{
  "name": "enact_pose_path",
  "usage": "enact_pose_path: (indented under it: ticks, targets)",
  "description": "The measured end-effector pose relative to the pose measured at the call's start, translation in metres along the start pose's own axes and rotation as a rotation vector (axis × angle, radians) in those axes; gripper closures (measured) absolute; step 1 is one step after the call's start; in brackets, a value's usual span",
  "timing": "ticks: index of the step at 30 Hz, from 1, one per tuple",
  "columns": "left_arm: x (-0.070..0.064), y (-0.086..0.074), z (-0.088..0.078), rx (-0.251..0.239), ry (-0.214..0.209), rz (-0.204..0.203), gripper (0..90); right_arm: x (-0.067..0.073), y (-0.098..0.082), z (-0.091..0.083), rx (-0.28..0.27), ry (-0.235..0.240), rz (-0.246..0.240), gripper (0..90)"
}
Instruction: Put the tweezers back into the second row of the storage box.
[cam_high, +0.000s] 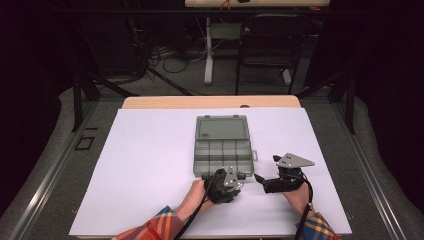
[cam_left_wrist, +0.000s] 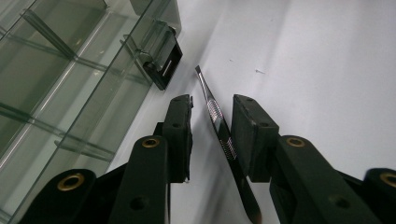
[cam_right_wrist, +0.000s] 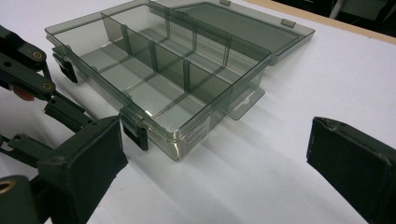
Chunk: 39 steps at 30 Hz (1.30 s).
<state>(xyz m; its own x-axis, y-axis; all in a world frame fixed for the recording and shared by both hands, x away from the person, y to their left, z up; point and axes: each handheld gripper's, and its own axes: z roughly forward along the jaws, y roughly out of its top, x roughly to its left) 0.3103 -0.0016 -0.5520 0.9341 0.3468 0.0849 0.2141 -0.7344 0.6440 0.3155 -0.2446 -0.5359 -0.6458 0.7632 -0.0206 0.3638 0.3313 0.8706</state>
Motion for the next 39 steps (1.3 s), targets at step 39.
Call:
enact_pose_path:
  ticks: [39]
  targets:
    - [0.0, 0.0, -0.013, -0.041, -0.042, 0.033, 83.8, 0.002, 0.0, 0.0, 0.009, -0.002, -0.01, 3.6]
